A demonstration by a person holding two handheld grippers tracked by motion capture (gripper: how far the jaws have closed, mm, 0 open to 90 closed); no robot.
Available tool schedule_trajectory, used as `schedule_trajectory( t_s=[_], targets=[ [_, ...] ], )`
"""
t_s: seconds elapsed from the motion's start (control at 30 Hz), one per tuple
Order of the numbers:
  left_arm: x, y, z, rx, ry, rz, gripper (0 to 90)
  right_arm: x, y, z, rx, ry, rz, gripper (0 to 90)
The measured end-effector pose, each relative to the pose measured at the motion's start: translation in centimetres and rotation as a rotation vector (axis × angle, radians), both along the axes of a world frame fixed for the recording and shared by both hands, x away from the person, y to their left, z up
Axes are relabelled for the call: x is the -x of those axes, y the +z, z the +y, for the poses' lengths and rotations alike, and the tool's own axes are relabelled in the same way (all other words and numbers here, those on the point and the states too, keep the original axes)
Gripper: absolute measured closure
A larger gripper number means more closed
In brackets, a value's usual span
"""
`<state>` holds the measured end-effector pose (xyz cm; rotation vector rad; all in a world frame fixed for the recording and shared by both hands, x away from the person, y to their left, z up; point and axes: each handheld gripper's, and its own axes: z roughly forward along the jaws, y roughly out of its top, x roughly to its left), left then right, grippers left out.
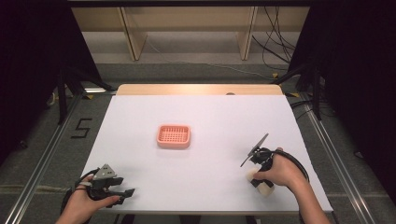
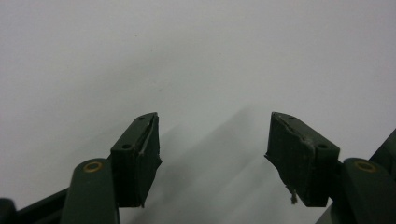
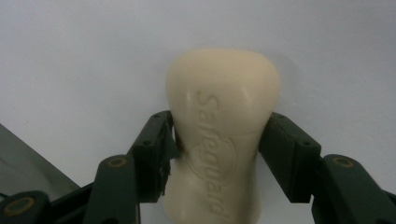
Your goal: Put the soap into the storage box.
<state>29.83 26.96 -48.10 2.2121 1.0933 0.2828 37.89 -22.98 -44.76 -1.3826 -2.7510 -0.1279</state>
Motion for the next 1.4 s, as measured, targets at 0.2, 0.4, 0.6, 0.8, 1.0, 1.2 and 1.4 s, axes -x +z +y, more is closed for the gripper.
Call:
schedule_trajectory(
  t_s=[0.2, 0.4, 0.6, 0.8, 1.0, 1.2, 1.4],
  targets=[
    [0.0, 0.0, 0.0, 0.002, 0.001, -0.002, 33.9, 0.0, -0.5, 0.0, -0.005, 0.024, -0.010, 47.2],
    [0.0, 0.0, 0.0, 0.000, -0.001, -0.003, 33.9, 0.0, -0.6, -0.3, -0.019, 0.068, -0.014, 48.4],
    [0.0, 0.0, 0.0, 0.006, 0.003, 0.002, 33.9, 0.2, -0.6, -0.6, -0.043, 0.123, -0.026, 49.1],
    [0.0, 0.0, -0.1, 0.005, 0.003, -0.001, 33.9, 0.4, -0.6, -0.8, -0.048, 0.171, -0.050, 49.4],
    [0.0, 0.0, 0.0, 0.013, -0.006, -0.001, 33.9, 0.5, -0.5, -0.9, -0.053, 0.220, -0.079, 49.6],
    [0.0, 0.0, 0.0, 0.002, -0.001, -0.002, 33.9, 0.8, -0.5, -1.0, -0.071, 0.228, -0.100, 49.7],
    [0.0, 0.0, 0.0, 0.008, -0.001, -0.005, 33.9, 0.9, 0.0, -1.4, -0.096, 0.228, -0.124, 49.8]
  ],
)
